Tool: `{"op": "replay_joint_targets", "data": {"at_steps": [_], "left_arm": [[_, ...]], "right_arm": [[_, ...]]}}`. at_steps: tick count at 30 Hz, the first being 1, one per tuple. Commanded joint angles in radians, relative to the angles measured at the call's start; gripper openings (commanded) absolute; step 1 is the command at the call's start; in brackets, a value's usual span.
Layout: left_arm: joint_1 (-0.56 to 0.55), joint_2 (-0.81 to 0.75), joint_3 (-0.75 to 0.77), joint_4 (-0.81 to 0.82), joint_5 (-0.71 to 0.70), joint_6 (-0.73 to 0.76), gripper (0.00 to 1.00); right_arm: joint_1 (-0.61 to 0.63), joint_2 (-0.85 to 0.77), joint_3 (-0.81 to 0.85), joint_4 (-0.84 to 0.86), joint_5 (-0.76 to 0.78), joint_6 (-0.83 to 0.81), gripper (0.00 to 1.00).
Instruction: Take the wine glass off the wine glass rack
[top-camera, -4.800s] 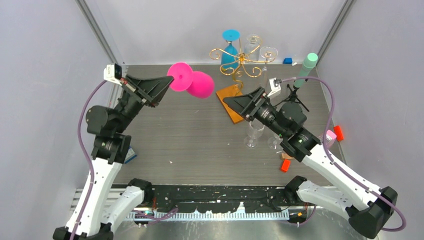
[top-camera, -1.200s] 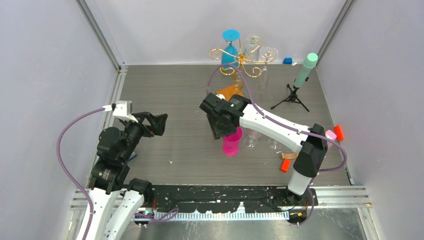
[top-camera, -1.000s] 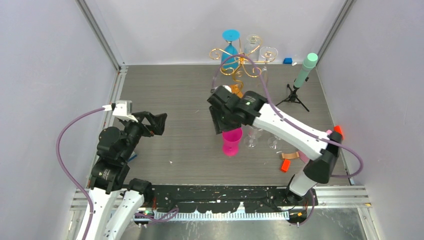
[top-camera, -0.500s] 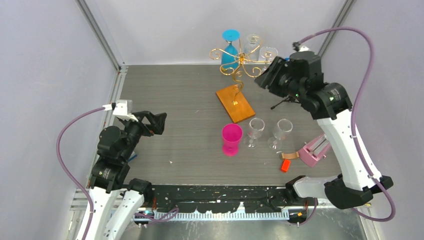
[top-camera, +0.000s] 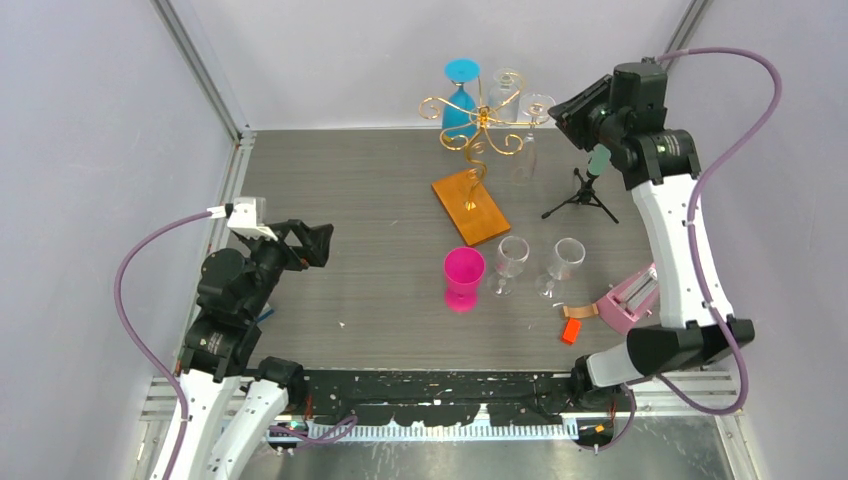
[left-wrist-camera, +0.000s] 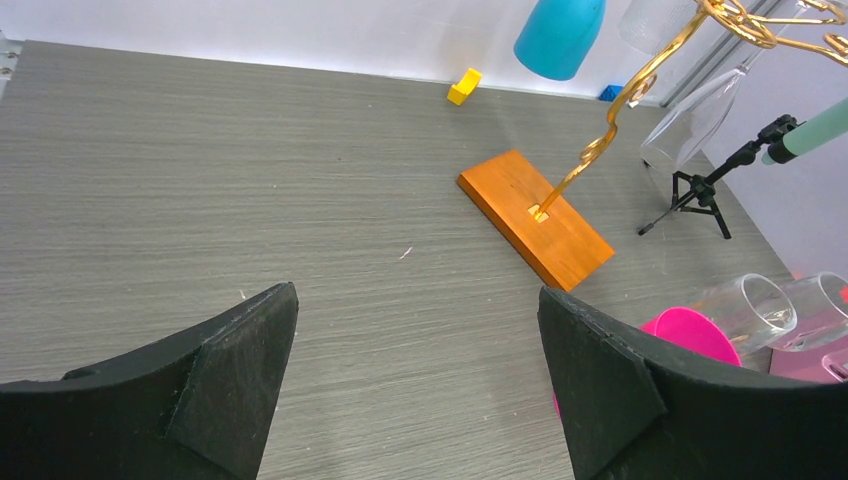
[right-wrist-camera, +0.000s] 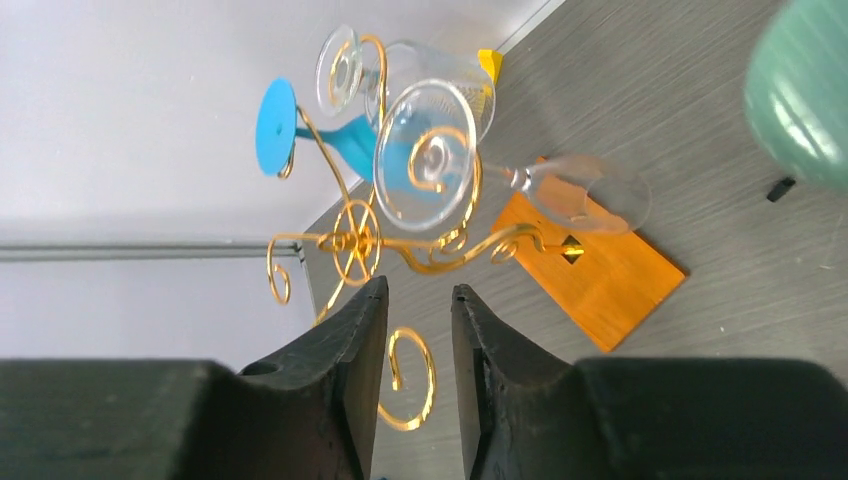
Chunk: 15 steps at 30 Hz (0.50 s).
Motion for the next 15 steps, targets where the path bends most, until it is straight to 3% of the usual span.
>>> {"op": "replay_joint_targets", "data": {"at_steps": [1, 4, 15], "left_arm": [[0.001, 0.006, 0.023, 0.038, -0.012, 0.008, 0.93], [0.001, 0.005, 0.021, 0.040, -0.012, 0.008, 0.93], [0.001, 0.006, 0.005, 0.022, -0.107, -0.009, 0.94]], "right_arm": [[-0.015, 0.086, 0.102, 0.050, -0.004, 0.047, 0.36], [-0.016, 0.121, 0.126, 0.046, 0.037, 0.046, 0.42], [-0.016, 0.163, 0.122, 0.045, 0.098, 0.039, 0.42]]}}
